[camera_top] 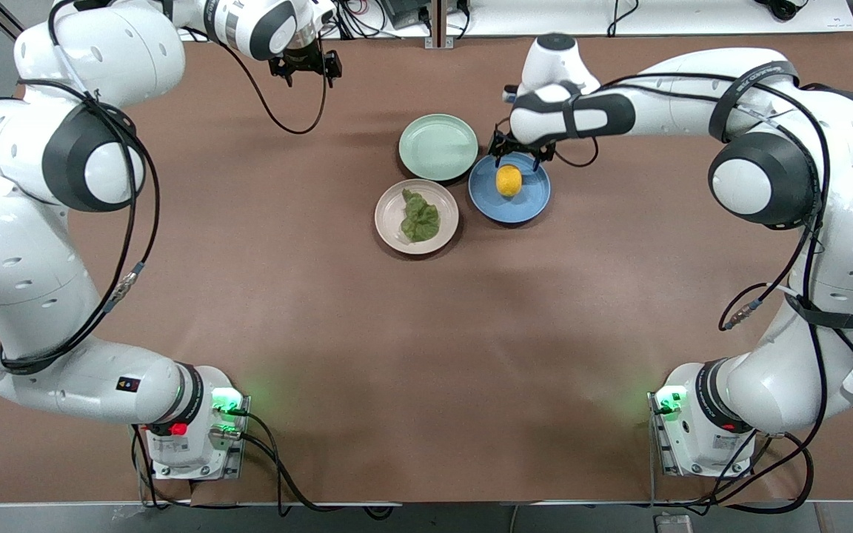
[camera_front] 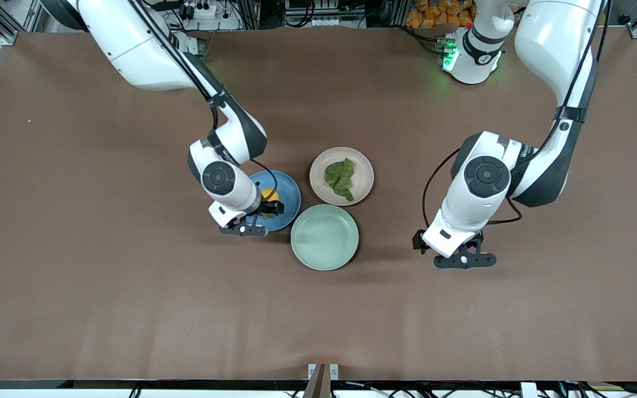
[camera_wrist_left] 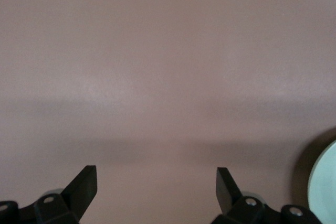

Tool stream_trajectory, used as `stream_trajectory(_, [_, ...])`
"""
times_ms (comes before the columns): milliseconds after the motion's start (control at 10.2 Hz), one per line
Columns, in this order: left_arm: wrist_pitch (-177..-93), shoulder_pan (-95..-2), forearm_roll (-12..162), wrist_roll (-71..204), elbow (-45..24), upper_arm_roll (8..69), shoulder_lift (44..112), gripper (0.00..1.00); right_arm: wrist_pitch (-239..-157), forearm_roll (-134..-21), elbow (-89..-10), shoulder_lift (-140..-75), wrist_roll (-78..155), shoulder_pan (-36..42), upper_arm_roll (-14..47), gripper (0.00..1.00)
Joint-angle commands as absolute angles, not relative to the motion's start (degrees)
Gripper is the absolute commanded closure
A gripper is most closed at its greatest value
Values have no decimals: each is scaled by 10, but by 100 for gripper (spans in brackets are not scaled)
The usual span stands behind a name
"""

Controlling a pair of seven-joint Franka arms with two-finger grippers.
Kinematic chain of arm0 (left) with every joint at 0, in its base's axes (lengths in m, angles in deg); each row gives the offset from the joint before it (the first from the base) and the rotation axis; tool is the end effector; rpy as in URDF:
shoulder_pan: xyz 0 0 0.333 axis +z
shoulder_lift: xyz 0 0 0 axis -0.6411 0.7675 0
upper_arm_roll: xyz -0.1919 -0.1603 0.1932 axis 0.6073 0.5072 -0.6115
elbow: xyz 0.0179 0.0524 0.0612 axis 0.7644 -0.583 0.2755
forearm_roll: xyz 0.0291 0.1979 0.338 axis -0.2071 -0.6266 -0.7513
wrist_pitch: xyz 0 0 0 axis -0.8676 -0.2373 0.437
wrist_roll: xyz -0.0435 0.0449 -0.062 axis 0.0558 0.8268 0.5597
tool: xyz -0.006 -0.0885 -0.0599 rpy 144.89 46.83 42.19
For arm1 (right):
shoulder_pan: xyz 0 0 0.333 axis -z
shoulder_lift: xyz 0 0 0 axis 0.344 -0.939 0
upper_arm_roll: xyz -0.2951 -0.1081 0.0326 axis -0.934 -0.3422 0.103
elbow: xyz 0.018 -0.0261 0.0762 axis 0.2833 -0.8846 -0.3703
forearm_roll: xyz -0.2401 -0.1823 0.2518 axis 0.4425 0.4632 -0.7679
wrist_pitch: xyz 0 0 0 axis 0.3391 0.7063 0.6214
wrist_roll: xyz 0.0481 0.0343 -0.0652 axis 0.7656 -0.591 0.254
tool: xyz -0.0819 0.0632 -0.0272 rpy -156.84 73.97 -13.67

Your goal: Place lemon and lettuce in plates

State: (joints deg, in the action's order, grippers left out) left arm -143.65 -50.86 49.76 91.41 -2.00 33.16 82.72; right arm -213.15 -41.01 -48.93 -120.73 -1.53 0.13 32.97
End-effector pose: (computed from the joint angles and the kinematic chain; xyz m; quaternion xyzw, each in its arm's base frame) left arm 0.6507 -0.2517 0.3404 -0.9970 -0.0042 -0.0679 0.0371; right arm 0.5758 0.3340 0.2176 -0.9962 0.0535 0.0602 0.0331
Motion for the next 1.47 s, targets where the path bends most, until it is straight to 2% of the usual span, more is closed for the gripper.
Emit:
stream_trajectory(0, [-1391,-498,494,925,-52,339,796,0,-2063,-422,-435,-1207,-21,17,337,0])
stream_trajectory(391, [-1387,-487,573,865,-191,331,681,0,-1934,-420,-351,-1206,42,57,336,0])
stream_trajectory(783, [-1386,-491,654,720,-294,276,547,0,-1857,-381,-303,-1194,162,108,333,0])
stream_trajectory(979, [-1381,-490,654,704,-288,265,506,0,-1850,-366,-301,-1180,211,138,333,0])
stream_trajectory(1370, [-1372,-498,656,708,-232,244,505,0,-1797,-365,-299,-1139,291,199,332,0])
